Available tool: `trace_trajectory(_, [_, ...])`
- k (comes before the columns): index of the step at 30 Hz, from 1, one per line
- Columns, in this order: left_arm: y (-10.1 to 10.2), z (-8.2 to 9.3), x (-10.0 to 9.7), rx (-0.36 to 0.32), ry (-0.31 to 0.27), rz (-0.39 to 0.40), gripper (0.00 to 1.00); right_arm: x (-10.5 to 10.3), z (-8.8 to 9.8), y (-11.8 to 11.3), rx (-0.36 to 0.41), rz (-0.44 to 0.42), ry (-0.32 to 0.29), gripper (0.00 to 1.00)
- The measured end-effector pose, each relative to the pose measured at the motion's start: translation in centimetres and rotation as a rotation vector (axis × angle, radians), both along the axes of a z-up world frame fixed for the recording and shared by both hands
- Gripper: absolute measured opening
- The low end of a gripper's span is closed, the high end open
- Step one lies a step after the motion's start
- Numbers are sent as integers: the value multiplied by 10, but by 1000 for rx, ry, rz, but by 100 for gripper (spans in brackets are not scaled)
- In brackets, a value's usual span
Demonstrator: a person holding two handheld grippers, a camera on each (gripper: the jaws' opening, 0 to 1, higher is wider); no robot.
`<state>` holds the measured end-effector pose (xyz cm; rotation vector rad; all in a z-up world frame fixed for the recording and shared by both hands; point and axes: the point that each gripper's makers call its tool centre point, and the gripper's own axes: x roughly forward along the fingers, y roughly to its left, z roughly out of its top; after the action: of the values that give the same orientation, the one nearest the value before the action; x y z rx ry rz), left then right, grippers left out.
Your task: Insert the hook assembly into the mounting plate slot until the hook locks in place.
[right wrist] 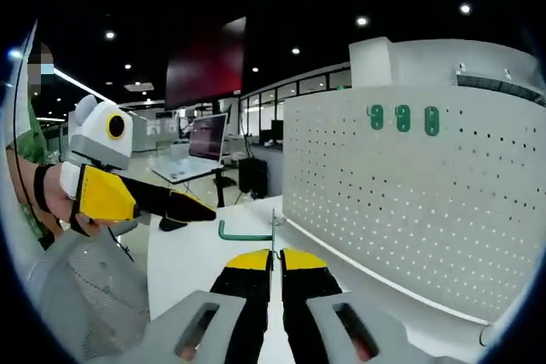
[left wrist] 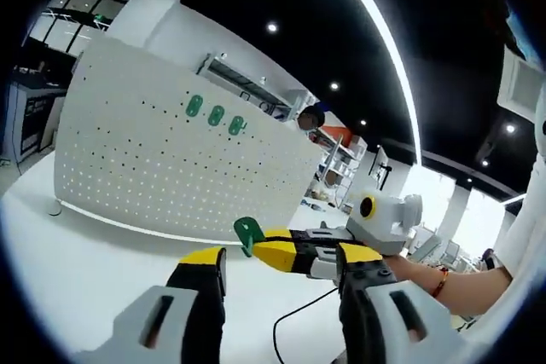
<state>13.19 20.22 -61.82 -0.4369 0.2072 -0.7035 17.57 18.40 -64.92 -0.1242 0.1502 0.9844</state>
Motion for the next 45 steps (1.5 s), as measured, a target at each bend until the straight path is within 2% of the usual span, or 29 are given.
trace_trajectory(3, [-3, 0, -2, -8, 0, -26, 45, -3, 4, 3, 9, 7, -9, 3])
trace_trajectory(6, [0, -5, 1, 13, 5, -2, 57, -4, 10, 5, 27, 15, -21, 3])
trace_trajectory(9, [-2, -4, 0, -13, 14, -26, 48, -5, 13, 5, 31, 16, -29, 3])
trace_trajectory(12, [0, -2, 2, -26, 13, 0, 49, -8, 16, 7, 48, 27, -36, 3])
trace_trajectory(15, [1, -2, 3, -35, 20, 4, 44, -12, 19, 8, 47, 35, -44, 3])
trace_trajectory(18, [-2, 0, 2, -47, 0, -7, 37, -13, 21, 9, 57, 34, -47, 3])
trace_trajectory(19, [0, 1, 5, -52, -5, 14, 37, -13, 22, 9, 59, 33, -50, 3])
trace_trajectory(21, [-3, 3, 3, -68, -8, -8, 40, -14, 23, 9, 64, 28, -51, 3])
trace_trajectory(24, [-3, 4, 2, -38, -46, -3, 36, -15, 27, 10, 73, 30, -60, 3])
trace_trajectory(26, [-1, 8, 4, -80, -50, 17, 39, -16, 28, 10, 74, 29, -62, 3])
trace_trajectory(27, [-7, 11, -1, -138, -21, -33, 35, -16, 29, 10, 77, 27, -66, 3])
trace_trajectory(28, [-8, 10, -2, -144, -7, -52, 30, -17, 30, 10, 82, 27, -75, 3])
trace_trajectory(30, [-3, 11, 3, -108, -61, 0, 25, -18, 30, 11, 86, 31, -70, 3])
trace_trajectory(32, [-5, 10, 3, -155, -9, -15, 23, -19, 30, 12, 80, 32, -85, 3])
trace_trajectory(33, [-3, 9, 5, -177, 12, 4, 20, -20, 30, 12, 94, 29, -71, 3])
trace_trajectory(34, [-2, 10, 6, -209, 15, -4, 19, -20, 31, 11, 100, 29, -73, 3])
trace_trajectory(41, [4, 6, 10, -227, 42, 27, 7, -25, 33, 11, 118, 30, -78, 3])
trace_trajectory(45, [4, 5, 10, -231, 56, 29, 5, -24, 35, 12, 117, 25, -89, 3])
